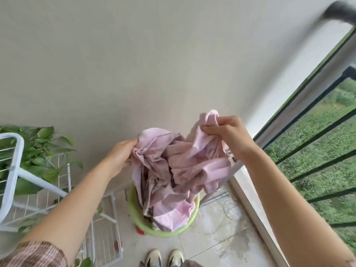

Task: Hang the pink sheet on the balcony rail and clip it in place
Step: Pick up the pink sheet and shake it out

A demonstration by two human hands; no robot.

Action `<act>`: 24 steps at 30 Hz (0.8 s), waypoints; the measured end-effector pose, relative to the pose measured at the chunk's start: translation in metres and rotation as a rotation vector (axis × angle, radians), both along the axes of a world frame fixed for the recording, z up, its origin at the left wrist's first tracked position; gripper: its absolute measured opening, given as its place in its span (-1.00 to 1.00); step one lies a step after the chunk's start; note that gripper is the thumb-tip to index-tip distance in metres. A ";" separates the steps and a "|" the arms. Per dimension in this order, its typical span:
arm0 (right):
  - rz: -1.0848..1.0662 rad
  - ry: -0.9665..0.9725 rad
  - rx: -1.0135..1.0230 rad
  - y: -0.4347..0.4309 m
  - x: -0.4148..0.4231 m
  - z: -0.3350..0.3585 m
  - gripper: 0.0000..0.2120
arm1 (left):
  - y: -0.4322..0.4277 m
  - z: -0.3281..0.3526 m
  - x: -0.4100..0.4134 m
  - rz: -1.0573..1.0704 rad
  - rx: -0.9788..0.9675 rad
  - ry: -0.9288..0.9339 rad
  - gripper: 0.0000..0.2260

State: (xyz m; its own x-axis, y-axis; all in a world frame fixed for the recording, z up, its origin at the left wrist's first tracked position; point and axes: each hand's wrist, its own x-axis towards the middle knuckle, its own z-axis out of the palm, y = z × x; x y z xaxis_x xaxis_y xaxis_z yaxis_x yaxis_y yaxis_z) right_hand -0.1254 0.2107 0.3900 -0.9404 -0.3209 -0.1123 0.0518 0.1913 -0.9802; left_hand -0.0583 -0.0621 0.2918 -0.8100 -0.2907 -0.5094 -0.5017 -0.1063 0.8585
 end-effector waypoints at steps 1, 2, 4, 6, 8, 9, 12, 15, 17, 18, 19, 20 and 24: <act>0.049 0.076 -0.032 0.001 0.002 0.011 -0.70 | 0.001 0.000 0.001 -0.071 -0.056 -0.030 -0.74; 0.107 0.144 -0.039 0.001 0.006 0.020 -0.65 | 0.002 0.002 0.003 -0.134 -0.110 -0.061 -0.74; 0.212 0.249 0.013 -0.003 0.017 0.021 -0.83 | 0.004 0.002 0.006 -0.250 -0.253 -0.099 -0.76; 0.297 0.290 0.107 -0.007 0.029 0.001 -0.87 | 0.012 0.001 0.005 -0.239 -0.356 -0.033 -0.80; 0.331 0.240 0.128 -0.012 0.043 -0.035 -0.94 | 0.026 0.004 0.003 -0.129 -0.156 -0.009 -0.87; 0.355 0.219 0.145 -0.014 0.050 -0.053 -0.95 | 0.031 -0.002 0.001 -0.117 0.036 -0.072 -0.74; 0.511 0.302 0.167 -0.031 0.078 -0.107 -0.82 | 0.051 -0.022 0.001 -0.206 0.276 -0.233 -0.46; 0.599 0.184 0.149 -0.046 0.107 -0.143 -0.52 | 0.069 -0.064 0.013 -0.241 -0.025 -0.283 -0.64; 0.677 -0.070 0.164 -0.041 0.116 -0.154 -0.57 | 0.069 -0.081 0.020 -0.174 -0.054 -0.226 -0.85; 0.681 -0.221 0.155 -0.032 0.115 -0.157 -0.66 | 0.064 -0.088 0.021 -0.124 0.024 -0.189 -0.84; 0.621 -0.383 0.110 -0.021 0.110 -0.158 -0.71 | 0.058 -0.089 0.025 -0.070 0.132 -0.166 -0.83; 0.481 -0.512 0.066 -0.009 0.103 -0.168 -0.68 | 0.054 -0.087 0.028 -0.008 0.260 -0.144 -0.82; -0.168 -0.678 0.094 0.029 0.071 -0.205 -0.80 | 0.040 -0.071 0.044 0.072 0.558 -0.170 -0.75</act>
State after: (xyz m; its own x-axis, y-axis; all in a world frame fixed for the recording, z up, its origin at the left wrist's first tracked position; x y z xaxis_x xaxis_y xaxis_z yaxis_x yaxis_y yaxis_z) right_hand -0.0539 0.2400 0.1851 -0.6894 -0.1378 -0.7112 0.6814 0.2098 -0.7012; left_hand -0.0144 -0.0225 0.2203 -0.6919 0.0075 -0.7220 -0.6021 -0.5579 0.5712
